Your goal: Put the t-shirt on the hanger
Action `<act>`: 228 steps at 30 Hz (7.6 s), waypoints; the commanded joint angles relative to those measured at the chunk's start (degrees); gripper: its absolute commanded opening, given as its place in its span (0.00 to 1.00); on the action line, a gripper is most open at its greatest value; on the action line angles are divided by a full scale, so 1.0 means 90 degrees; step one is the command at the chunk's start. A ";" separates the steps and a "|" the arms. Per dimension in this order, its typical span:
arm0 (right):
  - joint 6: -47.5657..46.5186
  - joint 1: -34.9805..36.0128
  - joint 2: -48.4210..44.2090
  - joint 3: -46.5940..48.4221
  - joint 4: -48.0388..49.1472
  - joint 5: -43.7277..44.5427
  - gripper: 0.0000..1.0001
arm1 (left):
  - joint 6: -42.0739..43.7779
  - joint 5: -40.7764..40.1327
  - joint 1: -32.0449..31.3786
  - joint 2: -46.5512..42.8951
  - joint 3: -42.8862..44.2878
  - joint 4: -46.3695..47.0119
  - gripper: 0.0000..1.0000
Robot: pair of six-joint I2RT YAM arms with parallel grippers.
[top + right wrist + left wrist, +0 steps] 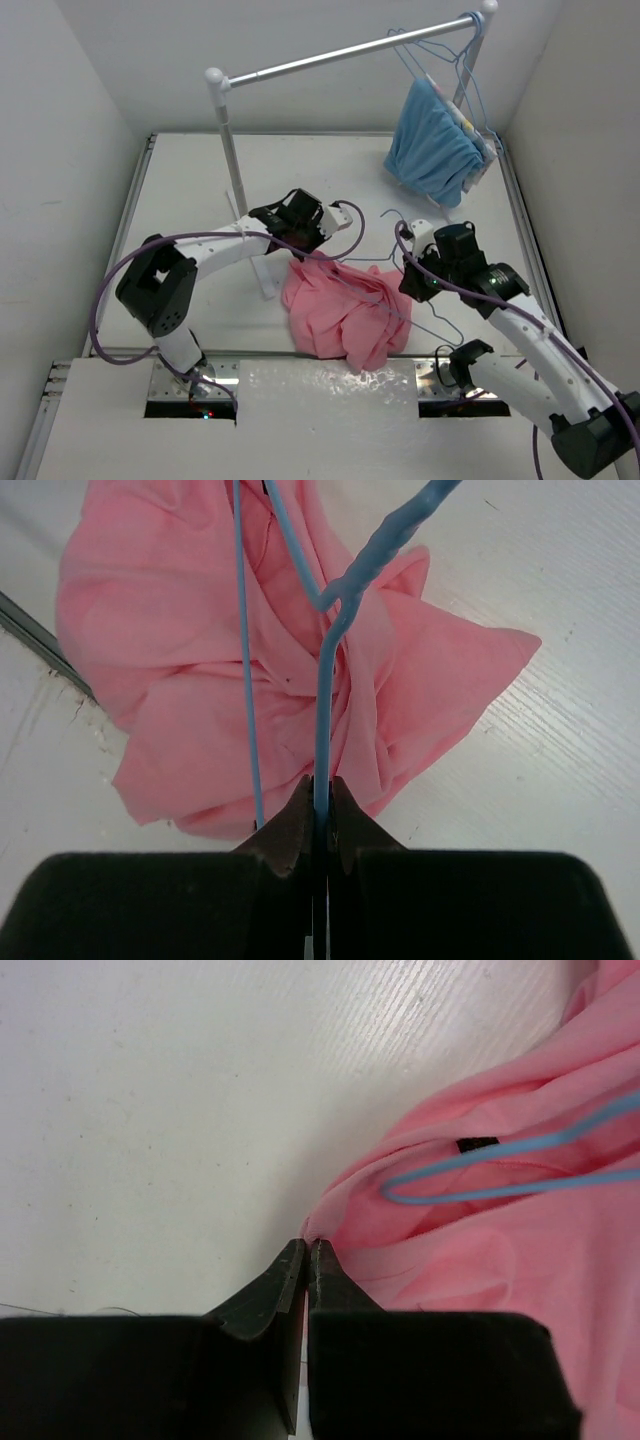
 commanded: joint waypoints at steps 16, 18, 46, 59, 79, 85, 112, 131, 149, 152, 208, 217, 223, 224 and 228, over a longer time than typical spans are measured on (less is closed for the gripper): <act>0.0062 0.1093 0.0049 -0.1016 0.2759 -0.0747 0.00 | 0.0486 0.1017 0.0032 -0.1110 0.0408 -0.0358 0.00; 0.0081 0.1103 -0.0243 -0.1202 0.3062 -0.0727 0.00 | 0.0690 0.1584 0.0022 -0.1460 0.0379 -0.0496 0.00; 0.0062 0.1171 -0.0255 -0.3243 0.6754 -0.0668 0.00 | 0.2001 0.1559 -0.1228 -0.2166 -0.0361 -0.0459 0.18; 0.0004 0.1181 0.0038 -0.3439 0.7048 -0.0805 0.00 | 0.2781 0.2083 -0.0203 -0.2371 -0.1270 -0.0293 0.70; -0.0279 0.1171 0.0175 -0.3137 0.6765 -0.1108 0.00 | 0.2509 0.2395 -0.0212 -0.0575 -0.1155 0.1731 0.65; -0.0660 0.1161 0.0077 -0.2980 0.6296 -0.0981 0.00 | 0.1884 0.4103 -0.0193 -0.0125 -0.0549 0.1155 0.25; 0.0558 0.1161 0.0118 -0.1397 0.5758 0.3501 0.90 | 0.0067 -0.0532 -0.0173 -0.1834 -0.0891 0.1632 0.00; 0.3226 0.1757 0.2009 -0.2209 0.8367 0.2359 0.60 | -0.0256 -0.0875 -0.0164 -0.1473 -0.0656 0.1583 0.00; 0.4154 0.1806 0.4647 -0.2160 0.9286 0.2182 0.37 | -0.0256 -0.0914 -0.0144 -0.1541 -0.0656 0.1651 0.00; 0.4309 0.1815 0.4541 -0.2276 0.8904 0.2524 0.06 | -0.0295 -0.0817 -0.0056 -0.1629 -0.0646 0.1622 0.00; 0.0805 -0.2228 -0.1416 -0.1828 0.3598 0.1356 0.81 | 0.1735 0.0374 0.0540 -0.2127 -0.1789 0.1672 0.00; -0.0627 -0.0659 -0.0374 -0.0764 0.4773 -0.1042 0.81 | 0.2537 0.0912 0.0150 -0.2137 -0.1389 0.0871 0.00; -0.1929 0.0995 0.1947 0.0601 0.4111 -0.1107 0.81 | 0.2654 0.1155 -0.0007 -0.2117 -0.1223 0.0578 0.00; -0.1959 0.1005 0.2174 0.0739 0.4022 -0.1340 0.81 | 0.2645 0.1243 -0.0007 -0.2127 -0.1203 0.0548 0.00; -0.1989 0.0995 0.2704 0.0722 0.4196 -0.1411 0.80 | 0.2684 0.1351 0.0002 -0.2166 -0.1242 0.0499 0.00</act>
